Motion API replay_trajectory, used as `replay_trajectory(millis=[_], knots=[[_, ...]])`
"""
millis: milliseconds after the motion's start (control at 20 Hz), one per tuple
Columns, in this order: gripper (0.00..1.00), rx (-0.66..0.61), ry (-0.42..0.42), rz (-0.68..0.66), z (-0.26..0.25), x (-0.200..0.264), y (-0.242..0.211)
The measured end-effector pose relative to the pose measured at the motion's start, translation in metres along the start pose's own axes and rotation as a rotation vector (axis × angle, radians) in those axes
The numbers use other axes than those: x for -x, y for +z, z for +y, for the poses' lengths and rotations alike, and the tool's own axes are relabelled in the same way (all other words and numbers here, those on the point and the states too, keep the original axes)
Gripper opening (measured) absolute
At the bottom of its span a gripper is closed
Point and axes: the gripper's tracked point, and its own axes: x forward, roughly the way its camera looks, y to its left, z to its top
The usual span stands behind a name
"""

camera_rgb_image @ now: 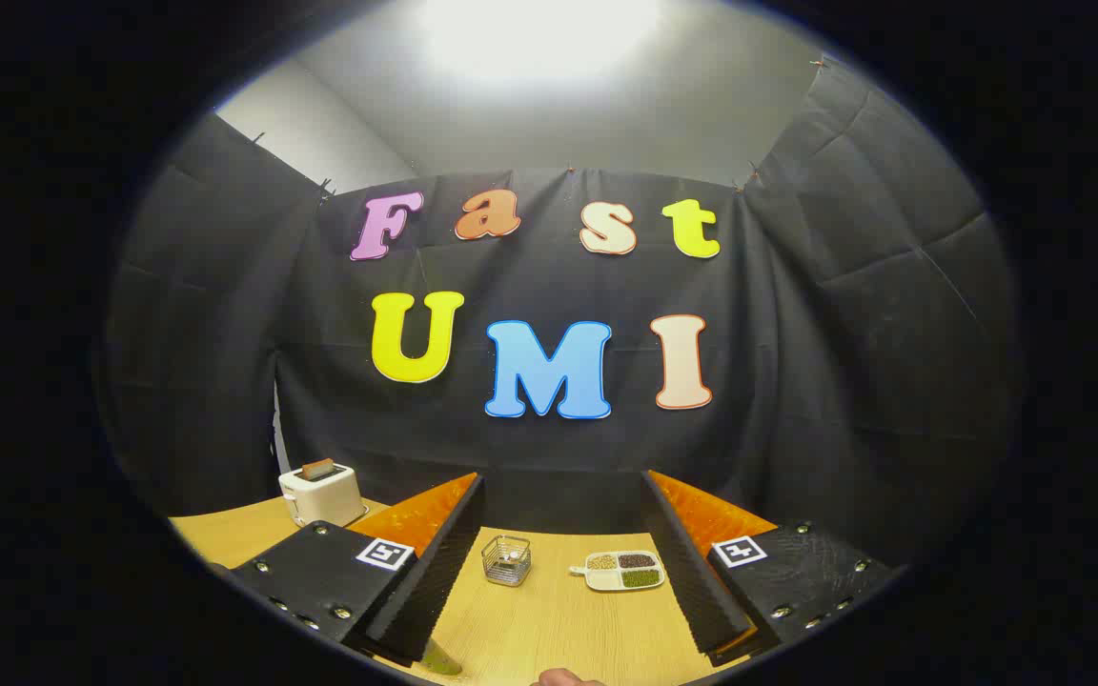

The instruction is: Take the bottle from table, then pour the juice into the cup, finally place the bottle on the coaster

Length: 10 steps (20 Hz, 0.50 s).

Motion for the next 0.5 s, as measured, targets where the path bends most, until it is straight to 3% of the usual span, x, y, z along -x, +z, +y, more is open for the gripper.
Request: replay_trajectory(millis=[500], knots=[[0.98,-0.014,0.018,0.002,0.006,-0.0011,-0.008]])
